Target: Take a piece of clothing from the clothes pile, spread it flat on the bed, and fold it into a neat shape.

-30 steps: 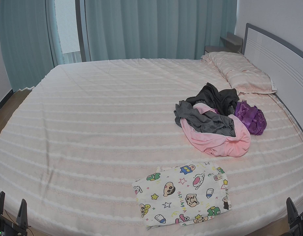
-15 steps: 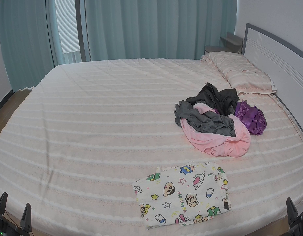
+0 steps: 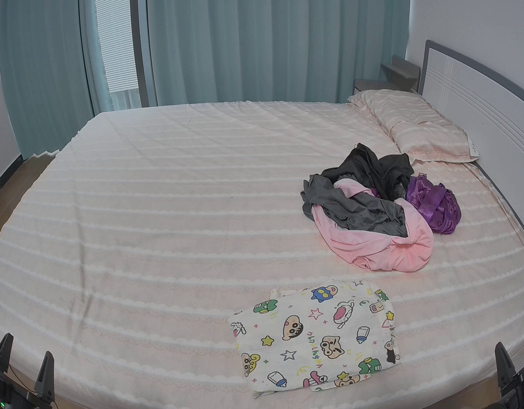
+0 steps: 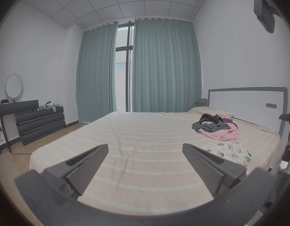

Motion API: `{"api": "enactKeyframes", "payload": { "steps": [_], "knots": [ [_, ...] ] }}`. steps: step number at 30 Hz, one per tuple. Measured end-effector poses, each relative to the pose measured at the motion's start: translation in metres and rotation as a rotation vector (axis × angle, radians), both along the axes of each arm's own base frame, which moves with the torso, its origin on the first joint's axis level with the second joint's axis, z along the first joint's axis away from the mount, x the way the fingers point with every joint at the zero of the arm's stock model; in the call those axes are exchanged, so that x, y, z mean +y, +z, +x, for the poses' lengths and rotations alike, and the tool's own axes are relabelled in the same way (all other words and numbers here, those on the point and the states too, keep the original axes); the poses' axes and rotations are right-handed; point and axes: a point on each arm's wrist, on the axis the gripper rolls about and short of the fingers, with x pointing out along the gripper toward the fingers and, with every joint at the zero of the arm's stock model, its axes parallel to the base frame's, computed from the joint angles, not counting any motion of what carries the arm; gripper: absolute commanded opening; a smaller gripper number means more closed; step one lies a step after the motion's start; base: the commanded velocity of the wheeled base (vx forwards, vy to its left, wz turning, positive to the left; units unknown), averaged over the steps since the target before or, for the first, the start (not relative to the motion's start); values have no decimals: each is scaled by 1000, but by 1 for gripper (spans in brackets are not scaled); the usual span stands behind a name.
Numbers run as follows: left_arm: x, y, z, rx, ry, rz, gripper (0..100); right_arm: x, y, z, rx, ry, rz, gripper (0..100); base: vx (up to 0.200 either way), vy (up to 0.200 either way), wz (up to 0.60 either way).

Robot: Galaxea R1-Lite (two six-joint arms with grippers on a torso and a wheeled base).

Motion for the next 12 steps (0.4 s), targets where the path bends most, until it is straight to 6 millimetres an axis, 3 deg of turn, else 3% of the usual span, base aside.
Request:
{"api": "enactKeyframes", "payload": {
  "steps": [12],
  "knots": [
    [0,0,0,0,0,1,100,0,0,0,0,0,0,100,0,0,0]
  ]
}}
